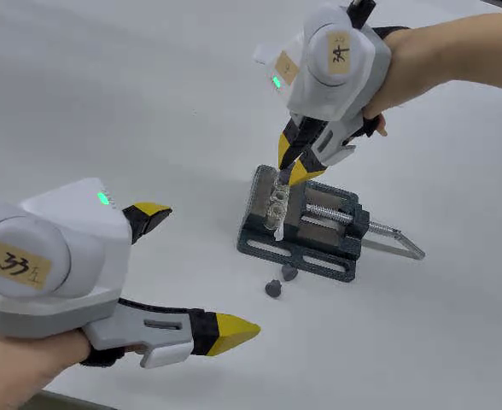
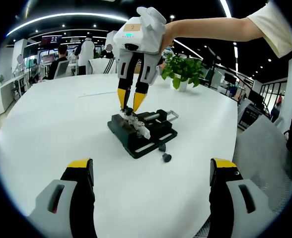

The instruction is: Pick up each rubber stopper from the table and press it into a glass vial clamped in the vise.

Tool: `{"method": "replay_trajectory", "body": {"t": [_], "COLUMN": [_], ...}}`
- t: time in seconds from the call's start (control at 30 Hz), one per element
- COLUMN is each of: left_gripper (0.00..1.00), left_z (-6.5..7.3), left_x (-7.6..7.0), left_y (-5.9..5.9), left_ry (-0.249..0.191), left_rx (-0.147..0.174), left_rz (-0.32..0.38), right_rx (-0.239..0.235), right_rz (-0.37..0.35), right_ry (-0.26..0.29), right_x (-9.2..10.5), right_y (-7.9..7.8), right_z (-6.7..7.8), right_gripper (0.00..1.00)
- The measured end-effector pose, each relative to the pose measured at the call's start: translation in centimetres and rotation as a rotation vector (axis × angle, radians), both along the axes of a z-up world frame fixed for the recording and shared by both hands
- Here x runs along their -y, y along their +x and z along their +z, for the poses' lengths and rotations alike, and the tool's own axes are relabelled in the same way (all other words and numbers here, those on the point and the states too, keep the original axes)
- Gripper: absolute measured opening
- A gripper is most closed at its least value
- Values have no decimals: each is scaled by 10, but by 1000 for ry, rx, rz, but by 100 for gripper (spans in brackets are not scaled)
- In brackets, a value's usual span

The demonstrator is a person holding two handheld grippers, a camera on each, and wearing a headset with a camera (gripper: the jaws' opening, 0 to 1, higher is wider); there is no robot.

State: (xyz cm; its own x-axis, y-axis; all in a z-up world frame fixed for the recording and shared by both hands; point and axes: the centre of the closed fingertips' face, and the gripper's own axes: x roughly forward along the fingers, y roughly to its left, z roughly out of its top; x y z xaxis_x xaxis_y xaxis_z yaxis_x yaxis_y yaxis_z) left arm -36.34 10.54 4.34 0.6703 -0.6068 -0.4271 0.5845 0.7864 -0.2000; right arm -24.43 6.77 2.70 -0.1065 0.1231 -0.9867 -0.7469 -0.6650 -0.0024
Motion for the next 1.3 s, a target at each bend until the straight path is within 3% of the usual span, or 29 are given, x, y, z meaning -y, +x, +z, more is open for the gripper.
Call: {"method": "replay_trajectory", "body": {"t": [0.27, 0.57, 1.3], "left_gripper": [97, 97, 96], "left_z": [-1, 0, -5], "left_x": [0, 0, 0], "left_y": [1, 4, 4], "left_ry": [2, 2, 3], "left_rx": [-1, 2, -20], "left_rz": [-3, -3, -3], "right_rx": [-13, -53, -81], "right_rz": [-27, -70, -89], "right_ry": [31, 34, 8], "right_x": [-2, -5, -2], "right_y": [3, 4, 2], "right_z": [9, 20, 6], "right_gripper": [12, 3, 0]}}
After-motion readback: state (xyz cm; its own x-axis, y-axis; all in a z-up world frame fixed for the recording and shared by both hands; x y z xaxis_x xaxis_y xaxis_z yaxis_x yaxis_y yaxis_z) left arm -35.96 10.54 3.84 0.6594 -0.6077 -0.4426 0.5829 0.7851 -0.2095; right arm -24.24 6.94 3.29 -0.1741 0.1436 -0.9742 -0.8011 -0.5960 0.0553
